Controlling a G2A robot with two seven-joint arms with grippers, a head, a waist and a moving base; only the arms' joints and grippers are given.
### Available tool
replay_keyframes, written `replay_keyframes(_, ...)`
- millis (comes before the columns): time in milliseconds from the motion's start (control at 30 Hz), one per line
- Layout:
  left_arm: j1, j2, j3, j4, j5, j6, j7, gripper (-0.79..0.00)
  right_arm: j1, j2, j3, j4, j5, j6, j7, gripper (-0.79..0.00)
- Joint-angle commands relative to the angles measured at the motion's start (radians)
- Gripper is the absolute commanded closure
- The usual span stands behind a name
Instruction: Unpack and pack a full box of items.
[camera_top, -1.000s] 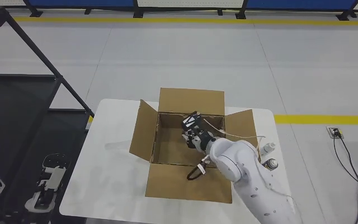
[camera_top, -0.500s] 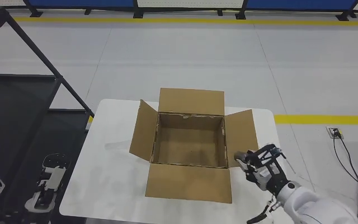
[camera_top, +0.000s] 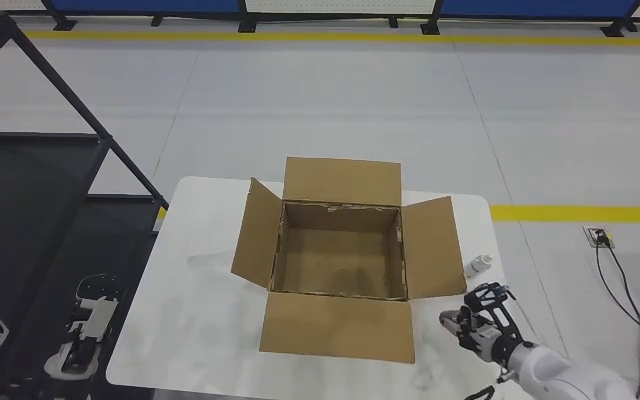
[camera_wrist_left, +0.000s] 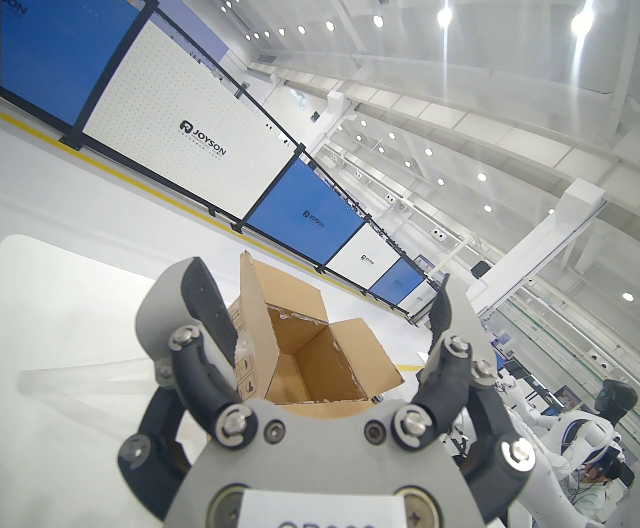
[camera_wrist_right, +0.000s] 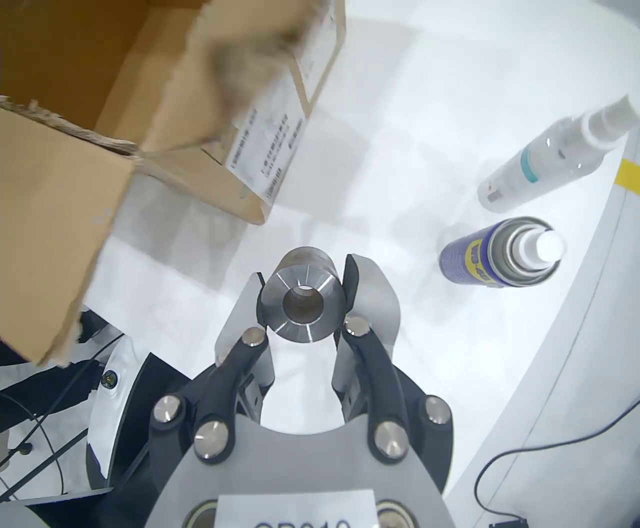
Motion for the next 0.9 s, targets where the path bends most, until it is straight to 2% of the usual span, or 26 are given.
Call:
replay_keyframes(0, 0.0, 0.0, 0.0, 0.0, 0.0, 0.0, 0.0, -0.785, 0.041, 0.003, -0.013, 0.055, -0.013, 0.011, 0.022, 0.0)
replay_keyframes(167, 0.0, 0.0, 0.0, 0.0, 0.0, 0.0, 0.0, -0.785, 0.111, 0.013, -0.041, 0.17, -0.054, -0.037, 0.003, 0.0)
replay_keyframes(300, 0.0, 0.0, 0.0, 0.0, 0.0, 0.0, 0.0, -0.785, 0.136, 0.02, -0.063, 0.207, -0.119, -0.063, -0.016, 0.0)
replay_keyframes(567, 0.0, 0.0, 0.0, 0.0, 0.0, 0.0, 0.0, -0.785, 0.171, 0.026, -0.127, 0.232, -0.203, -0.019, 0.005, 0.0)
replay_keyframes(633, 0.0, 0.0, 0.0, 0.0, 0.0, 0.0, 0.0, -0.785, 0.175, 0.027, -0.132, 0.235, -0.204, -0.015, 0.006, -0.163)
replay_keyframes(700, 0.0, 0.0, 0.0, 0.0, 0.0, 0.0, 0.0, -0.785, 0.177, 0.029, -0.135, 0.237, -0.204, -0.014, 0.005, -0.289)
replay_keyframes(833, 0.0, 0.0, 0.0, 0.0, 0.0, 0.0, 0.0, -0.785, 0.177, 0.033, -0.138, 0.236, -0.201, -0.01, 0.007, -0.36)
replay_keyframes(867, 0.0, 0.0, 0.0, 0.0, 0.0, 0.0, 0.0, -0.785, 0.177, 0.034, -0.138, 0.234, -0.201, -0.008, 0.007, -0.357)
